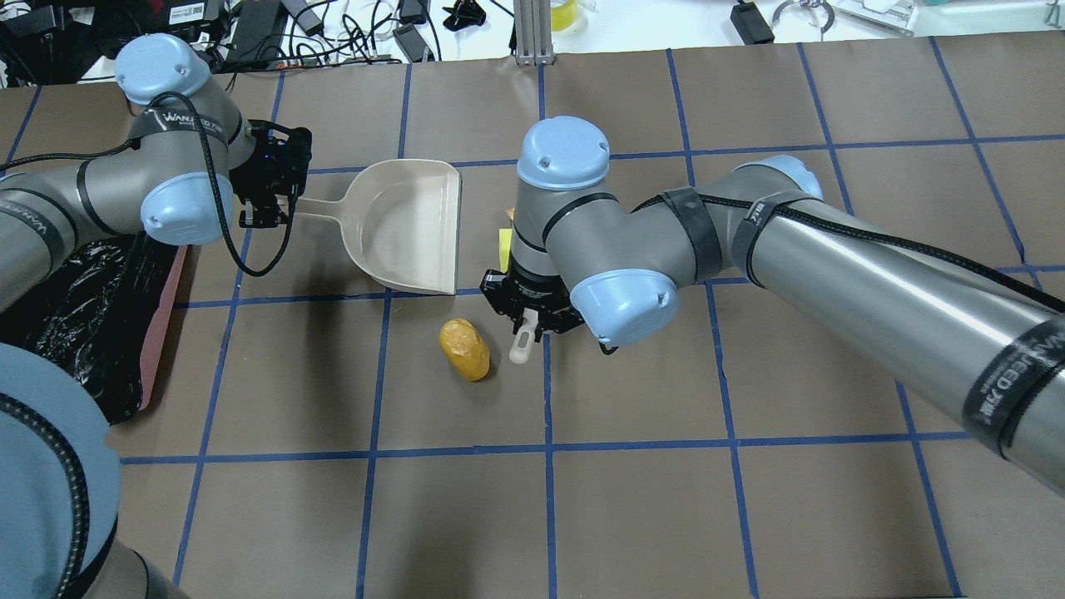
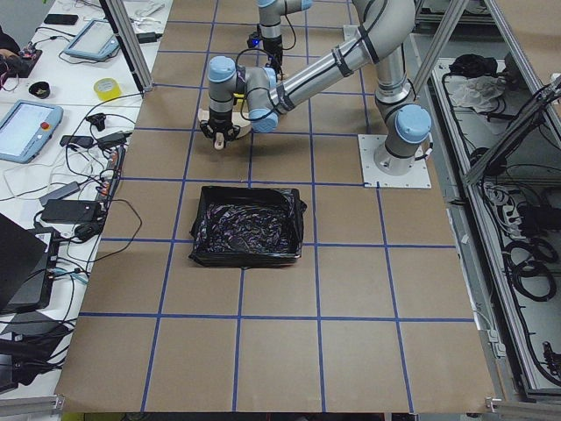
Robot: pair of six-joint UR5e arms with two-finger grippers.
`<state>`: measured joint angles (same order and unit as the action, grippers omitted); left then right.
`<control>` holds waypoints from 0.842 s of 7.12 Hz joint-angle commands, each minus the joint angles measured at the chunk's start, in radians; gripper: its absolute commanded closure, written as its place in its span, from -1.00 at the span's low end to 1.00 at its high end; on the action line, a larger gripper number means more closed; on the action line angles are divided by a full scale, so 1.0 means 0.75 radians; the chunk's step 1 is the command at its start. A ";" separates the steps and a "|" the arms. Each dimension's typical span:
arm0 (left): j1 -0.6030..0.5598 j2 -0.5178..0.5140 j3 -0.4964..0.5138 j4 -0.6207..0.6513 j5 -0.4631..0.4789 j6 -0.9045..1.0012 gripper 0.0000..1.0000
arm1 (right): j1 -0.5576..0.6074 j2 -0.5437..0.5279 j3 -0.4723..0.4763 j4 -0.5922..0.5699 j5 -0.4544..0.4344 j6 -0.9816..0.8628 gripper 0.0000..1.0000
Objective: Sweep and dump trash into bin
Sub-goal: 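Sweep the sponge and bread ring into the dustpan with the right gripper's brush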
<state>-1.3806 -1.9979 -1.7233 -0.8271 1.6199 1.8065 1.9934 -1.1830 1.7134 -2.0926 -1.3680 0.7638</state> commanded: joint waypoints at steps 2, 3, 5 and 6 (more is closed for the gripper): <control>0.000 0.001 0.005 0.000 0.000 -0.001 0.98 | 0.089 0.161 -0.186 -0.014 0.006 0.104 1.00; 0.000 0.003 0.011 0.000 0.000 0.003 0.98 | 0.111 0.202 -0.222 -0.075 0.016 0.163 1.00; 0.000 0.003 0.003 0.000 0.000 -0.001 0.98 | 0.171 0.270 -0.341 -0.110 0.065 0.282 1.00; -0.002 0.003 0.001 0.000 0.000 -0.001 0.98 | 0.201 0.305 -0.404 -0.110 0.079 0.341 1.00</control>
<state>-1.3808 -1.9958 -1.7207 -0.8268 1.6199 1.8061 2.1163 -0.9865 1.4686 -2.1701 -1.3221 0.9636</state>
